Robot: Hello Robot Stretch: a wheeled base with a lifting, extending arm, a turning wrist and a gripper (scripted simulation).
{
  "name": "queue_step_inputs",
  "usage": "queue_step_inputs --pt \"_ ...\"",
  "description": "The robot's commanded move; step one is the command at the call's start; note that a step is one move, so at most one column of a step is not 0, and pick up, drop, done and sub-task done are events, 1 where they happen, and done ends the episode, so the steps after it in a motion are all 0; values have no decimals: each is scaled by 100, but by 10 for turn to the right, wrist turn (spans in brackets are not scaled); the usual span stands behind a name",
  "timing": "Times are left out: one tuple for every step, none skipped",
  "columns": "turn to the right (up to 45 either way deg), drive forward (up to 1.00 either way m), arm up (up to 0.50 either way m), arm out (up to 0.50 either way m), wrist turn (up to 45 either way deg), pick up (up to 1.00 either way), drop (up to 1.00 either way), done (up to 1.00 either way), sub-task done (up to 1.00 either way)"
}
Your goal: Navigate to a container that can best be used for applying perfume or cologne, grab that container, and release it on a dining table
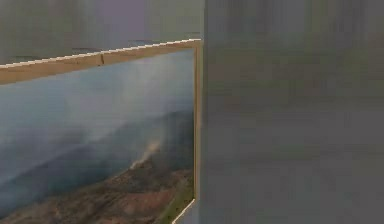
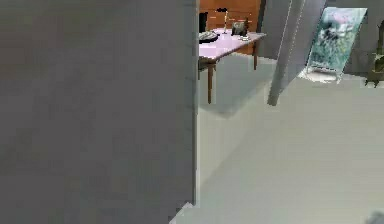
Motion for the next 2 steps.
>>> queue_step_inputs --pt "450 0 0 0 0 0 0 0 0" --pt "60 0 0 0 0 0 0 0 0"
